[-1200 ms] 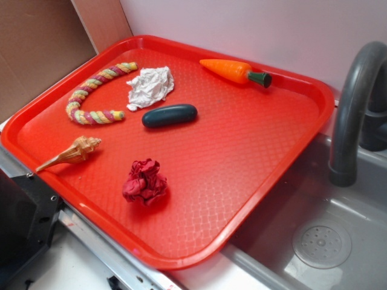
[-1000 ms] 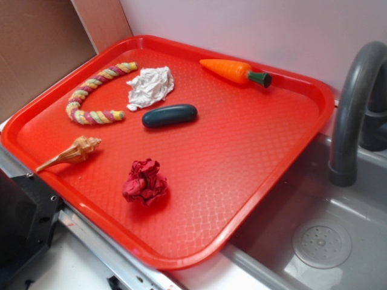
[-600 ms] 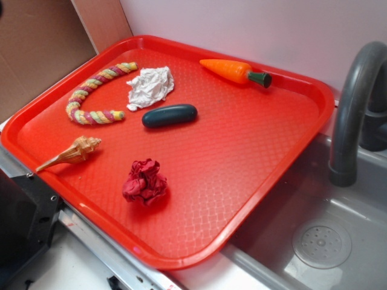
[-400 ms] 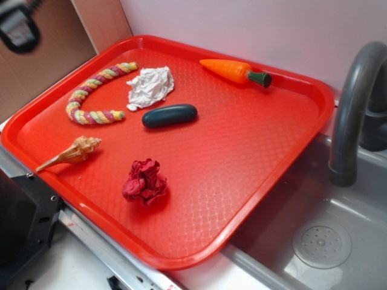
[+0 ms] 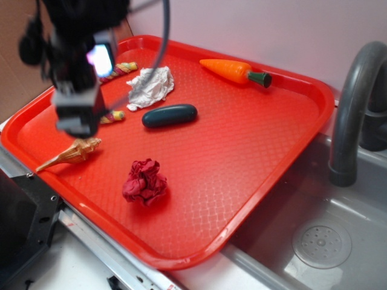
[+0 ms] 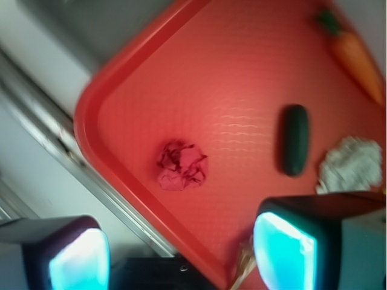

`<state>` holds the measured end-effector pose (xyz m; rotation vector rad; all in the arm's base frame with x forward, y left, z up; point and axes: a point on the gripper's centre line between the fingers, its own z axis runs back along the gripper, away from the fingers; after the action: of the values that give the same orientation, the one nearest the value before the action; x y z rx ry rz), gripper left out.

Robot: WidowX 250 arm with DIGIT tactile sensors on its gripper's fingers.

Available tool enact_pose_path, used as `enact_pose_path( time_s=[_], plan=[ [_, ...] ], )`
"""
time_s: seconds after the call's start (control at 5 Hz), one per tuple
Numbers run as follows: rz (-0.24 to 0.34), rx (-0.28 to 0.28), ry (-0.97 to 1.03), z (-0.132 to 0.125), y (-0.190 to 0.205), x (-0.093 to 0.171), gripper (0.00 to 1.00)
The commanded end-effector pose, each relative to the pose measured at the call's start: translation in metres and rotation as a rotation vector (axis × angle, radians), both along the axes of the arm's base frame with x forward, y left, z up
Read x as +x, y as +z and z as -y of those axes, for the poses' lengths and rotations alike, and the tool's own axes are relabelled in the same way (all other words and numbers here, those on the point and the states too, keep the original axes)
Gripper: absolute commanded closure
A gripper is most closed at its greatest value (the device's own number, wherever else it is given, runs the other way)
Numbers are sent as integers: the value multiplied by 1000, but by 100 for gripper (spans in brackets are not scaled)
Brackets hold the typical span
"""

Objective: Grab the red paper.

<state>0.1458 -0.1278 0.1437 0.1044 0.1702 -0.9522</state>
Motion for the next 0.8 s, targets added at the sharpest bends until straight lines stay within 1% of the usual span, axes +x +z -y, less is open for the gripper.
enact_pose_path(
  time_s=[0.0, 0.4, 0.6],
  plan=[
    [-90, 151, -149, -16, -53, -21, 0],
    [-101, 232, -79, -28, -77, -11, 0],
    [-85, 214, -61, -32, -85, -4, 0]
  ],
)
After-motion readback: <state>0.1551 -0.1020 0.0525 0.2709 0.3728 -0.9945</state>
